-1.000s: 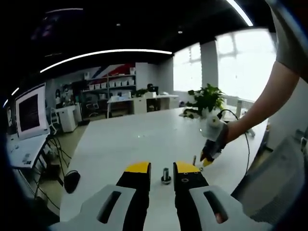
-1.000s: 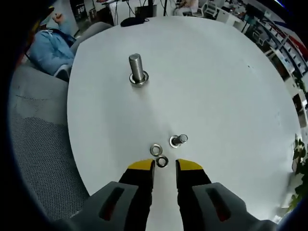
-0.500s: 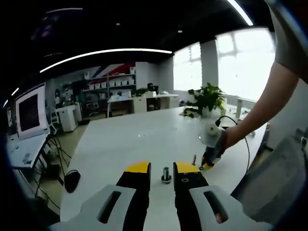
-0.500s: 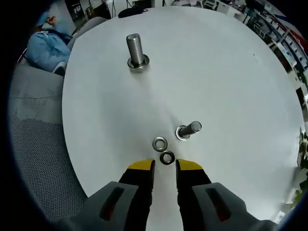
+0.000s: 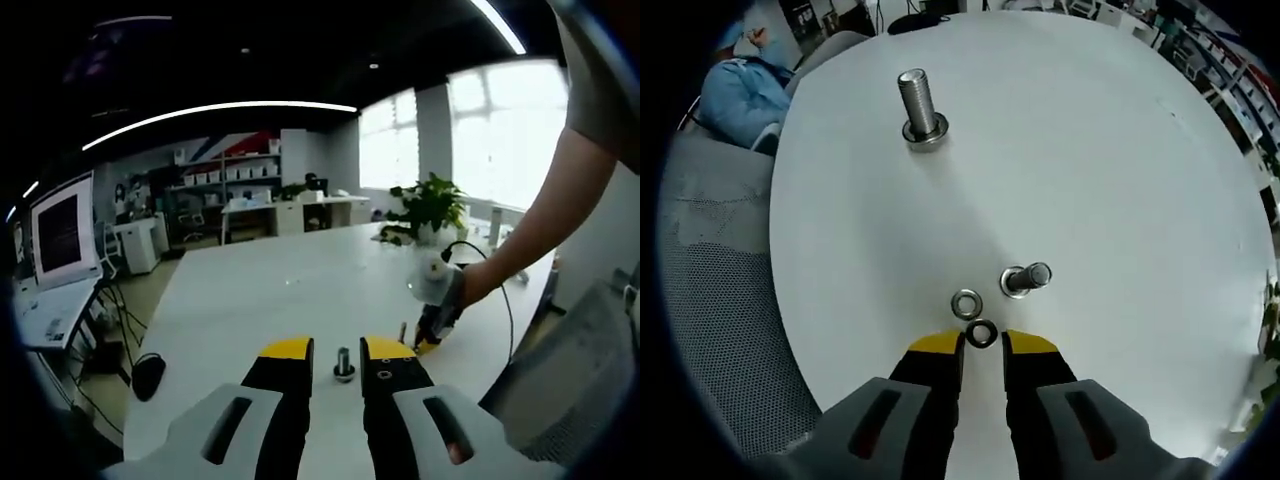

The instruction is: Place the washer onto the threaded stud by aligning its center hole with the stud, sliding it down to the base, and recovering from edge contact or off-axis alignment until the washer reaches the visible bottom stop.

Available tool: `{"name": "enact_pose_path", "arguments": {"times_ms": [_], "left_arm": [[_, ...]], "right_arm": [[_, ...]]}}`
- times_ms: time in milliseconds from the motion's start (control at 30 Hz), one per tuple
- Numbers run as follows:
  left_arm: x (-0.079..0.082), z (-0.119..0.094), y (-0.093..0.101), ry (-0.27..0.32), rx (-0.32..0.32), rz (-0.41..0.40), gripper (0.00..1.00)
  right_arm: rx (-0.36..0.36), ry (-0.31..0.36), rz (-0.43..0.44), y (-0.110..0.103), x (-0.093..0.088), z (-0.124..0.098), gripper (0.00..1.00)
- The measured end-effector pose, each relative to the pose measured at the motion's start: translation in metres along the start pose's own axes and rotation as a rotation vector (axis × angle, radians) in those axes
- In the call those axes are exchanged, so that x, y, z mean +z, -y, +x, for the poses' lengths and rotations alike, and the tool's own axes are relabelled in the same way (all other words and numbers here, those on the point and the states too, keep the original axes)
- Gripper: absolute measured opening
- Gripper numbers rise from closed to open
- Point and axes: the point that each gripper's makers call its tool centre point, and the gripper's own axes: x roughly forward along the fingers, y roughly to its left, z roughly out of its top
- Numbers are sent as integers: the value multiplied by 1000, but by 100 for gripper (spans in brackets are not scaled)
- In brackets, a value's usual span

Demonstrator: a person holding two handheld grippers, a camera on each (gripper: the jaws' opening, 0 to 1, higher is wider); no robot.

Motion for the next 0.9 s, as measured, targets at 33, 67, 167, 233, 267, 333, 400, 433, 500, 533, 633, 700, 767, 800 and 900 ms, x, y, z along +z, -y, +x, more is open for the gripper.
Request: {"name": "enact_pose_path", "arguments": {"times_ms": [33, 67, 167, 233, 267, 333, 400, 433, 500, 533, 633, 700, 767, 800, 900], "left_arm": [[0, 0, 1, -1, -4, 2, 16], [0, 0, 2, -2, -7, 3, 16], [1, 0, 4, 5, -15, 5, 16], [1, 0, 6, 6, -25, 7, 16], [1, 0, 6, 8, -27, 6, 16], [2, 0, 7, 12, -31, 3, 16], [2, 1, 7, 10, -35, 4, 16], [1, 1, 8, 7, -38, 4, 16], [1, 1, 9, 6, -46, 6, 16], [1, 1, 10, 7, -50, 7, 16], [3, 1, 12, 15, -58, 7, 16], [5, -1, 11, 25, -55, 2, 16], [6, -1, 9, 33, -52, -8, 16], [6, -1, 8, 34, -51, -11, 16], [8, -2, 8, 43, -52, -18, 16]], "right_arm": [[-1, 1, -5, 0, 0, 0, 18], [-3, 2, -11, 0, 0, 0, 17], [-9, -4, -31, -2, 1, 0, 16], [-12, -12, -23, -1, 2, 0, 16], [-13, -15, -20, -1, 2, 0, 16], [-16, -23, -23, 0, 1, 1, 15], [-19, -32, -21, -1, 2, 0, 15], [-20, -37, -20, -1, 2, 0, 15], [-23, -46, -10, 0, 2, 1, 15], [-23, -47, -7, -1, 2, 0, 15], [-24, -48, 3, 1, 2, 1, 14], [-28, -41, 8, 0, 4, 0, 14], [-28, -43, 19, 0, 3, 0, 14], [-28, -44, 21, -1, 3, 0, 14], [-32, -52, 22, -2, 3, 0, 14]]}}
